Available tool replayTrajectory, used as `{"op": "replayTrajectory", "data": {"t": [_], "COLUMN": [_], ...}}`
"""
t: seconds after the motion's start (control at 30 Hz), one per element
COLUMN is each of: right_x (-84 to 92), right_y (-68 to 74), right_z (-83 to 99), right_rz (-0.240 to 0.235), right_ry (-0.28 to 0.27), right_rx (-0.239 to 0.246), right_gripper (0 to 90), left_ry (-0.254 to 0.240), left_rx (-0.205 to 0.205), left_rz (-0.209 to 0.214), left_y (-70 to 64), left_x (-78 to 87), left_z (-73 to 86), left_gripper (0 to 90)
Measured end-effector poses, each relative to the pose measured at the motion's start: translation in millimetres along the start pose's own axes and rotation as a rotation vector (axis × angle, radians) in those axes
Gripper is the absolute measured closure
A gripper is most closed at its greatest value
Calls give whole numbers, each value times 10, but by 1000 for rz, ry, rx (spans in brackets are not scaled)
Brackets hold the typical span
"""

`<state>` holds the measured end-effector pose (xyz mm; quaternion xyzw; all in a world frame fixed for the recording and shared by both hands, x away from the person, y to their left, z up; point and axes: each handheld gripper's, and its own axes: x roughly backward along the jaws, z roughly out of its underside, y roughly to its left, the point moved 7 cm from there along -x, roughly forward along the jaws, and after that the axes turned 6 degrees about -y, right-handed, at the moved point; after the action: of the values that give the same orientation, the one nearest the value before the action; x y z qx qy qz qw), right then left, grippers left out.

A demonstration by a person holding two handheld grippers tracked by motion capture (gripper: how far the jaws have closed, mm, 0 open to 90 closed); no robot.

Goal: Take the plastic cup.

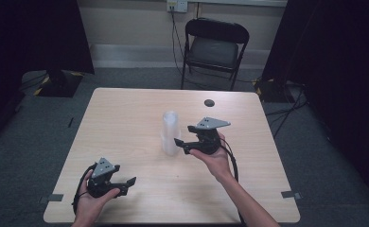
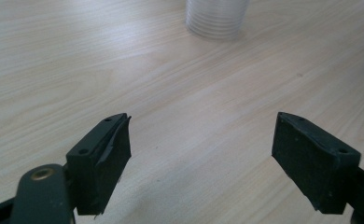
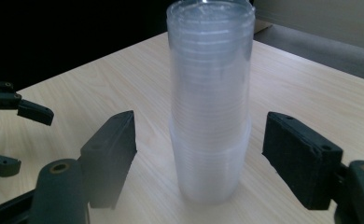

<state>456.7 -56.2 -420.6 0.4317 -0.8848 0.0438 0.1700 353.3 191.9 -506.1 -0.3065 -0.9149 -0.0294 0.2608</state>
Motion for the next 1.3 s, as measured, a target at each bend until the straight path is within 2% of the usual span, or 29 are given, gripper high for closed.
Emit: {"op": "replayTrajectory", "data": {"t": [0.07, 0.13, 0.27, 0.37, 0.5, 0.67, 0.9, 1.03, 1.1, 1.2, 1.23, 1.3], "right_x": [-50, -88, -156, -207, -294, -440, -573, -638, -658, -678, -687, -692], "right_y": [16, 17, 8, -11, -55, -80, -102, -103, -101, -122, -129, -129], "right_z": [-26, -35, -71, -141, -190, -237, -184, -133, -113, -89, -66, -53], "right_rz": [-6, -6, -1, 0, 28, 22, 21, 10, 11, 18, 19, 20], "right_ry": [-9, -14, -10, -17, -4, -7, 6, 15, 19, 21, 19, 19], "right_rx": [-22, -23, -7, -14, 10, -3, 3, -17, 0, -1, 1, 10], "right_gripper": [253, 256, 247, 229, 207, 194, 179, 175, 179, 210, 248, 255], "left_ry": [-2, -4, -5, -6, -6, -4, -6, -7, -5, -6, -6, -6], "left_rx": [0, 2, -3, -3, -6, -11, -20, -21, -19, -17, -20, -21], "left_rz": [-2, -2, -2, -2, -3, -2, 0, 0, 0, 2, 0, -1], "left_y": [10, 10, 5, 1, 10, 1, 2, 4, 7, 7, 8, 11], "left_x": [5, 5, 8, 12, 13, 16, 25, 21, 20, 21, 24, 28], "left_z": [0, 1, 1, -2, 0, -4, -3, -4, -1, -2, -4, -4], "left_gripper": [194, 194, 202, 202, 202, 209, 211, 211, 211, 211, 211, 211]}}
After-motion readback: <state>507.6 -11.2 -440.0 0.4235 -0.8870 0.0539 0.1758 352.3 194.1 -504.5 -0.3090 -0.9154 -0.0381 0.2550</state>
